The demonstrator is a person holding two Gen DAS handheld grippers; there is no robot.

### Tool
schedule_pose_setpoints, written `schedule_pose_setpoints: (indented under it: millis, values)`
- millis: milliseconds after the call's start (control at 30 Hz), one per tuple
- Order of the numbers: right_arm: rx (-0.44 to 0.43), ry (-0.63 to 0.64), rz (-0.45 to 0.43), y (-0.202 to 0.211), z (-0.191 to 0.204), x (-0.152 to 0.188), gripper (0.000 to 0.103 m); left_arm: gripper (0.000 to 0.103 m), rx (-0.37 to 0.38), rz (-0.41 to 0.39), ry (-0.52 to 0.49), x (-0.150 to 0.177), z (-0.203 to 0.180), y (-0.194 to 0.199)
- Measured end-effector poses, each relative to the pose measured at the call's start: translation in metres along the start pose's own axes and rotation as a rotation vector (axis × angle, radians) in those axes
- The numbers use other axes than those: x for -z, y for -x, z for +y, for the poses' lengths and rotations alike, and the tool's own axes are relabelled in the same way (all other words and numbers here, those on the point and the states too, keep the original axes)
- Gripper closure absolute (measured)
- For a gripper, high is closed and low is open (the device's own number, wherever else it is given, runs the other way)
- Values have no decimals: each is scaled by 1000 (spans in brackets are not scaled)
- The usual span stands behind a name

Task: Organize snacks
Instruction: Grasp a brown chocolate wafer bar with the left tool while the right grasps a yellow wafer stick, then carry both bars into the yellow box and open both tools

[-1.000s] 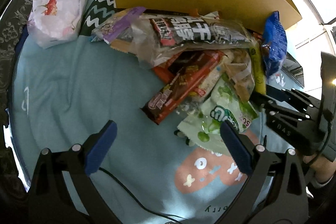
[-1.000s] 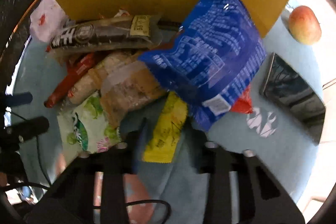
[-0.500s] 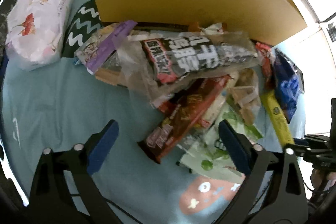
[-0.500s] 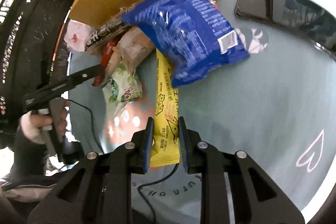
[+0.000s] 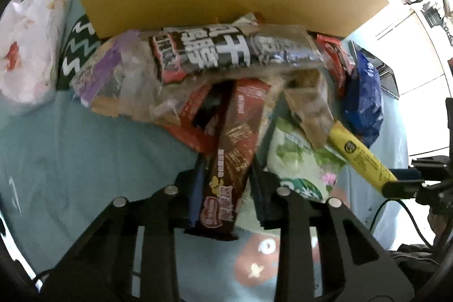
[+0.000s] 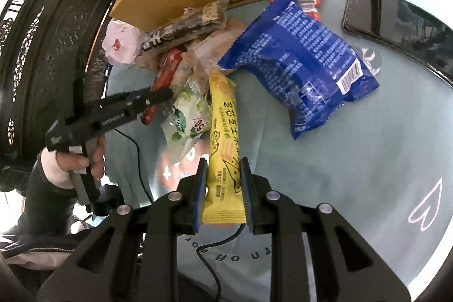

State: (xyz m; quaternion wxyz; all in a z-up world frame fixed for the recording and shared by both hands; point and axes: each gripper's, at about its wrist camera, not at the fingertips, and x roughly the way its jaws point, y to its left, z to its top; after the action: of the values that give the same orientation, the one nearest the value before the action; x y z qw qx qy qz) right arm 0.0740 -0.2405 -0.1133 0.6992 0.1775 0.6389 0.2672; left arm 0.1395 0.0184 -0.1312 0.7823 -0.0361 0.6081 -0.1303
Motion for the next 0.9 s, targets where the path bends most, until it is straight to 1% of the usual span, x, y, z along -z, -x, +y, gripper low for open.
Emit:
schedule_pose_setpoints:
  millis: [133, 200, 233, 333, 400, 533, 633, 667, 700, 767, 800, 867, 900]
  values:
    - [-16, 18, 1, 1, 9, 2, 80, 76, 20, -16, 28, 18, 1, 19]
    - [0, 27, -1, 0, 11, 3, 80, 78, 39, -28, 34, 29, 1, 32]
    - [30, 48, -3, 0, 11, 6, 80, 78, 42, -28, 33, 34, 2, 33]
    - [216, 196, 9, -17, 26, 10, 77, 78, 30, -19, 52, 40, 8, 33]
    - [279, 252, 10, -30, 35, 10, 75, 78, 22, -4, 78, 45, 17, 29]
    - [380, 357, 5, -55, 51, 1, 73, 79, 18, 10, 93, 49, 21, 18]
    - [476, 429, 42, -80, 56, -5, 73, 79, 13, 32, 109, 47, 24, 7]
    - [495, 464, 36, -83, 61, -4, 73, 79, 10, 35, 117, 42, 21, 0]
    - [531, 498, 41, -88, 66, -3, 75, 79, 11, 38, 128, 40, 23, -3]
    - [540, 503, 39, -90, 68, -3, 78, 78, 17, 40, 141, 33, 19, -12]
    - [522, 470, 40, -88, 65, -4, 78, 78, 20, 40, 143, 33, 21, -11]
    - [427, 363, 47, -79, 54, -9, 78, 78, 26, 41, 151, 32, 22, -11]
    - [340, 275, 45, -70, 44, -13, 78, 79, 28, 36, 155, 32, 22, -9]
